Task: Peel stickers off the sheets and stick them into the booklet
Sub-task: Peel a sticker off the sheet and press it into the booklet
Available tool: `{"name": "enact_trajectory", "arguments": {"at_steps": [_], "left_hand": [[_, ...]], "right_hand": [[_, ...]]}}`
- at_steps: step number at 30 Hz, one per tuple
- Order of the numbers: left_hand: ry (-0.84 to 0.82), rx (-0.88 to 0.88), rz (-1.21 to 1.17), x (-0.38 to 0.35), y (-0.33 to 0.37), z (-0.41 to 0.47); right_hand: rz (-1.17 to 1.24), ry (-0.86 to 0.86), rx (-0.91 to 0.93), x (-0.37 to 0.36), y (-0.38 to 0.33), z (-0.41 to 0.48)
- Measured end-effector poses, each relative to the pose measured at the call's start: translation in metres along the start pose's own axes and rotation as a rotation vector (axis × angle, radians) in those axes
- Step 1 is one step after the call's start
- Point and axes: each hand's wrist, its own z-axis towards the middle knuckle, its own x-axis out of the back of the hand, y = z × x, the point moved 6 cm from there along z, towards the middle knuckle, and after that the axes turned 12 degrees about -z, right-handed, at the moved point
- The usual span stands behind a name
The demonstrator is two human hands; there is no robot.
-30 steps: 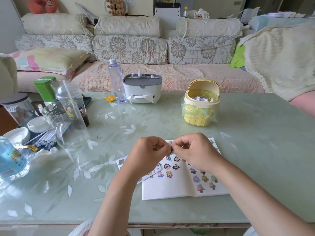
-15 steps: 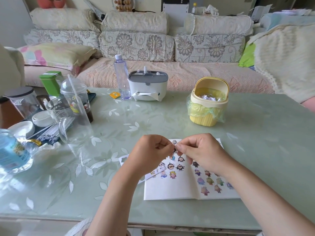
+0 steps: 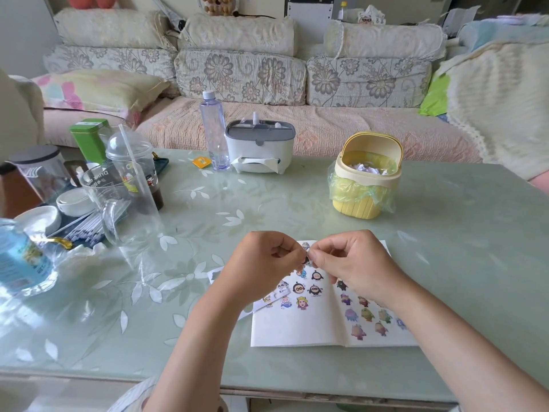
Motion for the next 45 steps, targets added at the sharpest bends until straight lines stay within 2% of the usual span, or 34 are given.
{"name": "enact_trajectory", "arguments": {"at_steps": [11,18,22,24,37,45], "left_hand": [[0.019,-0.028,-0.009,-0.004,0.000,0.000],[0.074,-0.046,-0.102,-0.001,0.002,0.002],[0.281,-0.202,0.057,0.002,0.008,-0.001],[0.324,-0.249,0.118,0.000,0.011,-0.002],[0.214,-0.033,-0.113,-0.013,-0.001,0.003],[0.270,0.002,-0.059,-0.014,-0.003,0.001]], "right_hand": [[-0.091,0.073,0.049,-0.003,-0.005,-0.004],[0.076,0.090,-0.005,0.001,0.001,0.000],[0.089,0.143,-0.040,0.003,0.004,-0.001],[0.077,0.191,-0.044,0.005,0.004,-0.002],[-0.289,0.393,0.242,0.012,-0.011,-0.007],[-0.382,0.430,0.296,0.011,-0.013,-0.009]]}}
